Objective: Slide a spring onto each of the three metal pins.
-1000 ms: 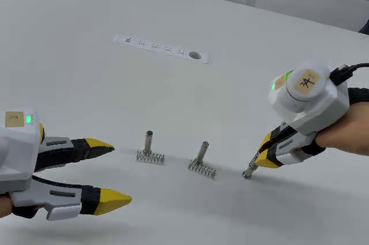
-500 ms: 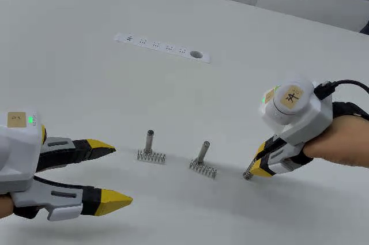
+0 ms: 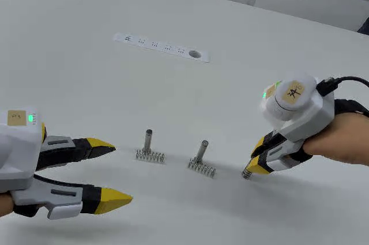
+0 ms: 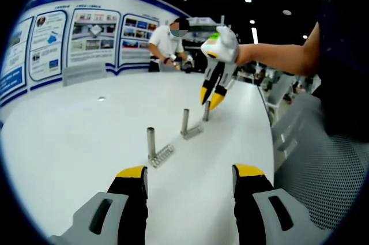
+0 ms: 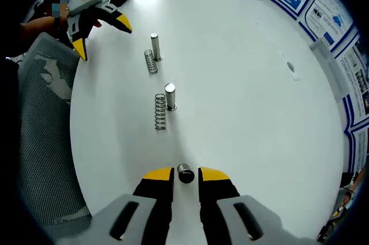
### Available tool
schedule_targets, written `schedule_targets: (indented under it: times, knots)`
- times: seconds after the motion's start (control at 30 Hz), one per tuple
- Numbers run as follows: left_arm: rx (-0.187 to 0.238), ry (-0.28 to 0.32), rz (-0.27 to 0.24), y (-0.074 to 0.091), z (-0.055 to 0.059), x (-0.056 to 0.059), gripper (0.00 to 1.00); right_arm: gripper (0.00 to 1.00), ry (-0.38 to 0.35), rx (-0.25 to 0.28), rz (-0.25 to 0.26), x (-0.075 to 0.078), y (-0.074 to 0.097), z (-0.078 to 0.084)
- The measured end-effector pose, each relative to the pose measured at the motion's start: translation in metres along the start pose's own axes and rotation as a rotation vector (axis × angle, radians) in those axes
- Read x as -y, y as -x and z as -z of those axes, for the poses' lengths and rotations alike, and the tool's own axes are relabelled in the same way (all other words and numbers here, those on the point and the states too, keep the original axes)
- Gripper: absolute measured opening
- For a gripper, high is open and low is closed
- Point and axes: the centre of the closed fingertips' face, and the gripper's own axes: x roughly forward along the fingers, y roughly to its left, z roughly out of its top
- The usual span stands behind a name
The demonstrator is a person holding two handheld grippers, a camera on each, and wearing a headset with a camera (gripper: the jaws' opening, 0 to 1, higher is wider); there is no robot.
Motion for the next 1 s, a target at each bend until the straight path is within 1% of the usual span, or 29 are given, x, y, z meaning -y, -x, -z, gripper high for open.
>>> schedule_targets:
  times: [0.1, 0.2, 0.3, 0.37, 0.57, 0.7, 0.9, 1.0]
  knots:
    - [0.001, -0.002, 0.001, 0.0, -0.001, 0.0, 0.6, 0.18, 0.014, 0.024, 0.01, -0.003, 0.007, -0.009]
    - [-0.001, -0.004, 0.004, -0.001, -0.001, 0.001, 0.6, 0.18, 0.019, 0.071, 0.015, -0.007, 0.014, -0.024]
    - [-0.002, -0.006, 0.009, -0.003, -0.001, 0.002, 0.6, 0.18, 0.006, 0.119, -0.009, -0.015, 0.014, -0.038]
    - [-0.002, -0.007, 0.011, -0.003, -0.001, 0.002, 0.6, 0.18, 0.003, 0.128, -0.017, -0.019, 0.01, -0.043]
    - [-0.003, -0.009, 0.012, -0.003, -0.002, 0.002, 0.6, 0.17, 0.009, 0.11, -0.043, -0.028, -0.01, -0.045]
    - [-0.008, -0.007, 0.013, -0.002, 0.0, 0.001, 0.6, 0.16, 0.019, 0.097, -0.05, -0.031, -0.022, -0.044]
    - [-0.01, -0.006, 0.021, -0.005, -0.001, 0.003, 0.59, 0.15, 0.022, 0.1, -0.066, -0.033, -0.035, -0.048]
    - [-0.011, -0.008, 0.027, -0.007, -0.001, 0.005, 0.59, 0.15, 0.036, 0.083, -0.067, -0.033, -0.042, -0.046]
